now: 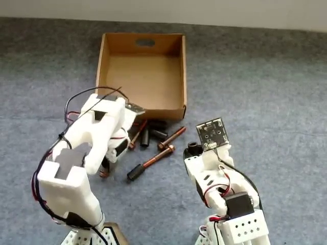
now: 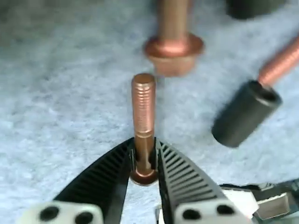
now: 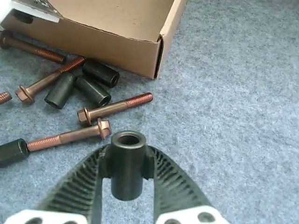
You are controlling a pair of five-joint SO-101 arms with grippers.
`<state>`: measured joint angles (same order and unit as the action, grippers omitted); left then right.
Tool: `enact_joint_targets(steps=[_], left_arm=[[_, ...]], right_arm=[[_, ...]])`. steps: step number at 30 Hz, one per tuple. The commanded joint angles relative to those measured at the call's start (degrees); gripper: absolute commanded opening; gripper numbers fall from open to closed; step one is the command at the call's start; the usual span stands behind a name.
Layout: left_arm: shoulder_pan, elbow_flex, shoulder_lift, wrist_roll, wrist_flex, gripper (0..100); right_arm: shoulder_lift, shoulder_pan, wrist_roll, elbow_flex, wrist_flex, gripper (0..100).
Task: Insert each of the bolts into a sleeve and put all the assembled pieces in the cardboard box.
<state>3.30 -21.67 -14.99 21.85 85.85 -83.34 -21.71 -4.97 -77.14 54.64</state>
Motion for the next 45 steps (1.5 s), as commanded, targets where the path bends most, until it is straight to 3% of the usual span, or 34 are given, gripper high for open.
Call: enact_joint_targets(steps=[1, 9, 12, 21, 24, 28, 34, 38, 42, 45], left_arm=[[-1.01, -1.89, 7.25, 2.29, -0.26, 1], [-1.01, -24.75, 24.84, 2.37, -26.11, 1], [-1.10, -31.08, 29.67, 5.89, -31.74, 1], [-4.35, -31.96, 33.54, 32.44, -23.30, 1], [-6.37, -31.52, 33.98, 36.75, -23.38, 1], [-7.43, -28.00, 33.54, 36.92, -23.03, 4], [-8.31, -26.95, 33.54, 37.36, -24.35, 22], [-8.48, -23.78, 34.07, 37.01, -27.25, 20], [-10.95, -19.12, 34.07, 36.48, -24.88, 18], [-12.09, -17.89, 34.15, 28.48, -18.90, 17]], right_arm=[[-0.84, -0.13, 0.09, 0.40, -0.84, 0.5], [-0.84, -0.13, 0.09, 0.40, -0.84, 0.5], [-0.84, -0.13, 0.09, 0.40, -0.84, 0.5], [-0.84, -0.13, 0.09, 0.40, -0.84, 0.5], [-0.84, -0.13, 0.09, -0.48, -0.92, 0.5], [-0.84, -0.31, 0.09, -1.01, -1.10, 0.5], [-0.84, -0.22, 0.09, -1.10, -1.10, 0.5], [-0.84, -0.22, 0.09, -1.19, -1.10, 0.5], [-0.84, -0.13, 0.09, -1.27, -1.19, 0.5], [-0.84, -0.13, 0.09, -1.27, -1.19, 0.5]])
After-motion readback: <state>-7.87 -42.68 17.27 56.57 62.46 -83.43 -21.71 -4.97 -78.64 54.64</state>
